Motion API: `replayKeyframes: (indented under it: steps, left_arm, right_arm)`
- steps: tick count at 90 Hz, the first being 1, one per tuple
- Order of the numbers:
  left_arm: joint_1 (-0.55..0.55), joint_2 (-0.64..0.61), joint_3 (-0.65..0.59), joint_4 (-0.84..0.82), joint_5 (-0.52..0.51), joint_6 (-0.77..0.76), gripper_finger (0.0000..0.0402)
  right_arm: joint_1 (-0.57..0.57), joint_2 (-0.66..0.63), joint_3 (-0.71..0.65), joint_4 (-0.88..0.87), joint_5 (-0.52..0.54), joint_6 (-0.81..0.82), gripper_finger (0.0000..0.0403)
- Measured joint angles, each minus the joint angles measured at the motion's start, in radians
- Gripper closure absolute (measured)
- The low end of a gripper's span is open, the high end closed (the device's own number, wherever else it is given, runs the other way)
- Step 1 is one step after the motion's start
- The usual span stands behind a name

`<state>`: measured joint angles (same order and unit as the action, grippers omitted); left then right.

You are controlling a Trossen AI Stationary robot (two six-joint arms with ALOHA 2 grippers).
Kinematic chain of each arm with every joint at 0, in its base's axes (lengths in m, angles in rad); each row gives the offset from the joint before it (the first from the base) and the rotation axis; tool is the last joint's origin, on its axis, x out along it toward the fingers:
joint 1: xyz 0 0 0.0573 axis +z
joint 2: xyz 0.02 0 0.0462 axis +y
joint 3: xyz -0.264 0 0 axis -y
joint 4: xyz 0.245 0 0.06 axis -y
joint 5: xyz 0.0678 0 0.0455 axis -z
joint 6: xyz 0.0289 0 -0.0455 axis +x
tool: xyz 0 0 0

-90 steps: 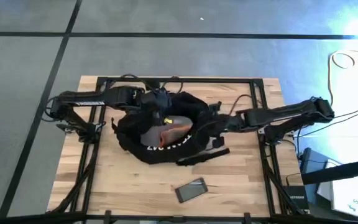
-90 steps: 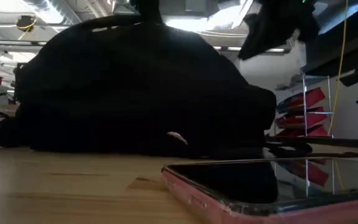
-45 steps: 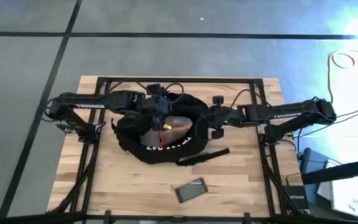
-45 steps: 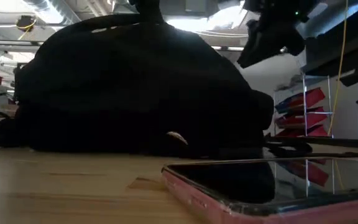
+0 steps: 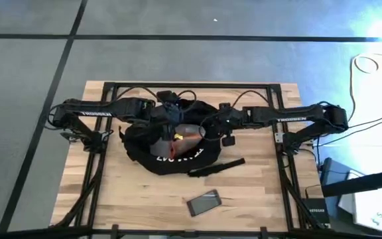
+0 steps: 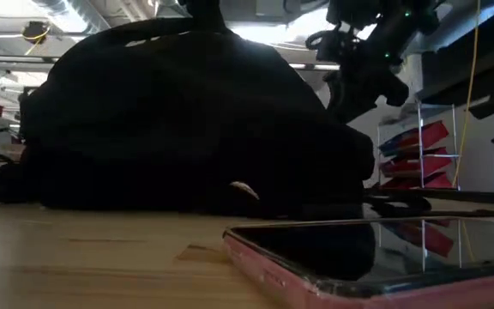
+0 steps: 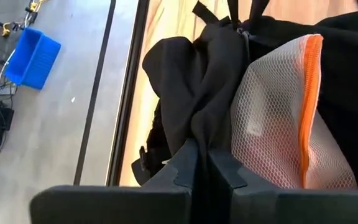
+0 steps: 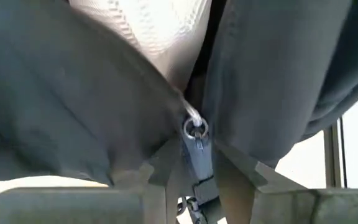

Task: Unpack backpack
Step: Close the black backpack

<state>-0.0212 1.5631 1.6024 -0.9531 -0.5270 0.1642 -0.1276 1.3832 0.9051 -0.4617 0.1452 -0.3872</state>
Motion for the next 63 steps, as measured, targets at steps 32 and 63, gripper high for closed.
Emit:
replayKeyframes:
  steps: [32, 63]
  left_arm:
    - [0.000, -0.001, 0.000, 0.000, -0.003, 0.002, 0.0401]
    - [0.000, -0.001, 0.000, 0.000, 0.001, -0.002, 0.0401]
  right_arm:
    - [0.002, 0.053, 0.000, 0.062, 0.000, -0.032, 0.0340]
    - [0.003, 0.050, 0.000, 0.066, 0.012, 0.008, 0.0401]
